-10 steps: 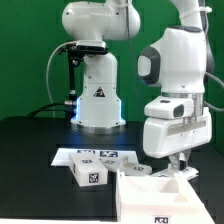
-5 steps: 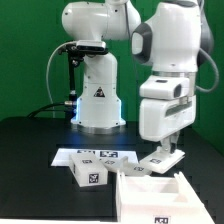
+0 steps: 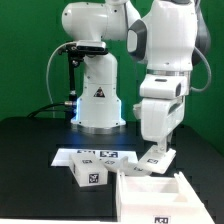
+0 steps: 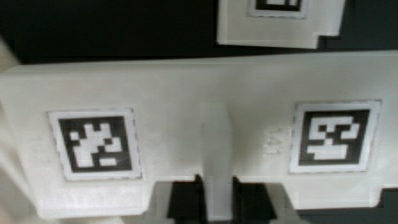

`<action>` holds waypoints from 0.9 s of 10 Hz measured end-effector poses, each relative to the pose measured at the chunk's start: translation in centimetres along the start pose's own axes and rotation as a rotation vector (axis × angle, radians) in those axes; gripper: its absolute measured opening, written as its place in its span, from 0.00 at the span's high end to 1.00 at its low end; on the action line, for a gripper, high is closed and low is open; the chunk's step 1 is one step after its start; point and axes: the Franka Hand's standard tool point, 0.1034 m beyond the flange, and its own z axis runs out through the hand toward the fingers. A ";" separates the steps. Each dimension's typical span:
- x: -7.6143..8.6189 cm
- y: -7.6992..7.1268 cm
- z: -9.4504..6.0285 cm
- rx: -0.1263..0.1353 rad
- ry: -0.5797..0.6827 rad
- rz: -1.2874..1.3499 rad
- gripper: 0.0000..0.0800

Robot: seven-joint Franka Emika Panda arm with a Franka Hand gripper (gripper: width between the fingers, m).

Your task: Assemble cabinet

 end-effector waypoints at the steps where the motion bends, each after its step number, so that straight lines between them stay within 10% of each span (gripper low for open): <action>1: -0.8 0.1 0.0 0.002 0.006 0.038 0.92; 3: -0.8 0.1 0.1 0.002 0.002 0.040 0.92; 5: -0.6 0.7 0.1 -0.076 0.029 -0.159 0.92; 9: 0.0 -0.1 0.3 -0.085 0.002 -0.368 0.92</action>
Offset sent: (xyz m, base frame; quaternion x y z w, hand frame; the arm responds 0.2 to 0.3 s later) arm 0.0000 0.0000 0.0000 0.0000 0.0000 0.0000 1.0000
